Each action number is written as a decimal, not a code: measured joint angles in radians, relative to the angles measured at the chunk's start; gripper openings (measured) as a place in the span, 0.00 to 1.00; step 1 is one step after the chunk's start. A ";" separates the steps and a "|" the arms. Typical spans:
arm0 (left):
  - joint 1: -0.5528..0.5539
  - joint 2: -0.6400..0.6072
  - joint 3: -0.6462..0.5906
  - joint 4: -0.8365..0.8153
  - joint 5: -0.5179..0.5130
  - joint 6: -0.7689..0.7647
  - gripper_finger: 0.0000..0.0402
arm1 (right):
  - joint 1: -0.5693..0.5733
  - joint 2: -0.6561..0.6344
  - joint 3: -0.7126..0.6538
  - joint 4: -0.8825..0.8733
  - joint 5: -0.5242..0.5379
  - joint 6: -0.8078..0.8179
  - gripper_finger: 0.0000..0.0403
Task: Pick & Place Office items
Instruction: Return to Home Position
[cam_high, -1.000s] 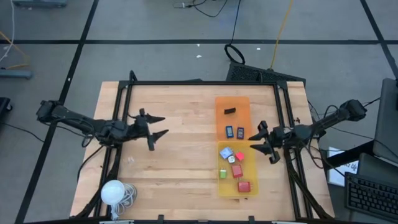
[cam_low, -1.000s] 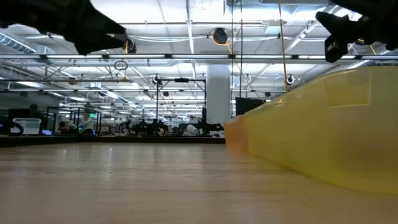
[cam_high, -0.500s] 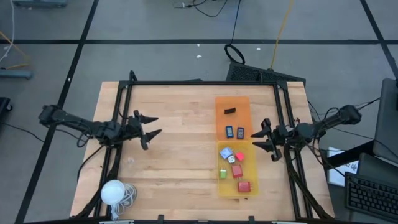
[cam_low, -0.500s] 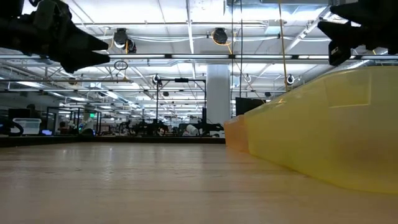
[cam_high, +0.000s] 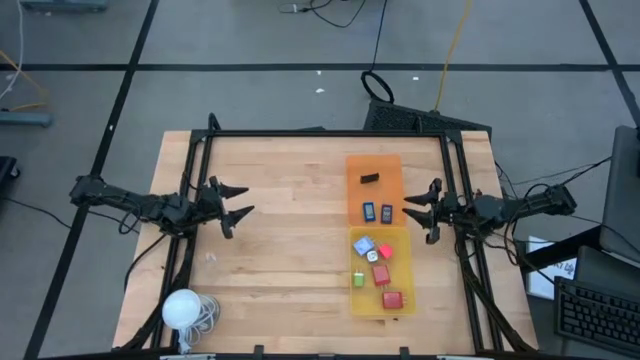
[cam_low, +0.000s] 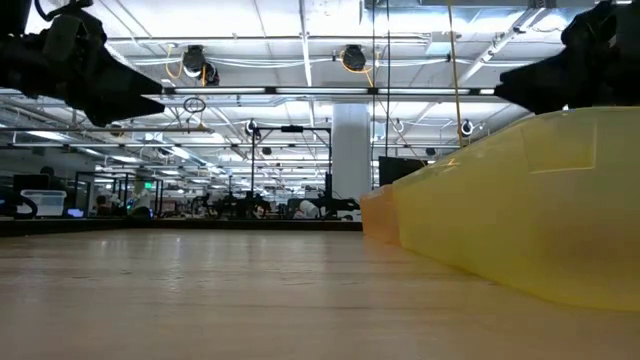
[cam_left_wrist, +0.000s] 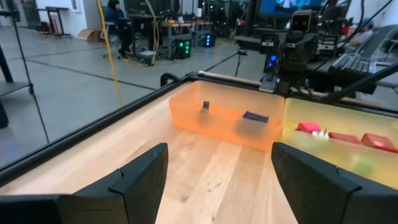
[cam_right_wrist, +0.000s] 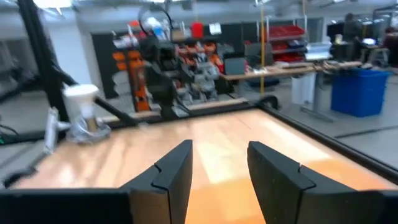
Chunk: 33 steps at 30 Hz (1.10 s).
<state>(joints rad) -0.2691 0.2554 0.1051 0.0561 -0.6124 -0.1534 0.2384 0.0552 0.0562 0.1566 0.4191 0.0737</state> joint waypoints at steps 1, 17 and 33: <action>0.000 -0.009 0.000 -0.016 -0.001 -0.006 0.73 | -0.010 -0.013 0.009 -0.032 0.000 0.000 0.36; 0.081 -0.111 0.000 -0.159 -0.045 -0.025 0.74 | -0.283 -0.052 0.026 -0.173 -0.167 0.015 0.35; 0.295 -0.114 -0.001 -0.153 0.403 0.043 0.68 | -0.435 -0.051 -0.005 -0.133 -0.399 0.072 0.35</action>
<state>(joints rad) 0.0255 0.1417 0.1042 -0.0971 -0.2096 -0.1104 -0.1968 0.0040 0.0516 0.0238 0.0204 0.1452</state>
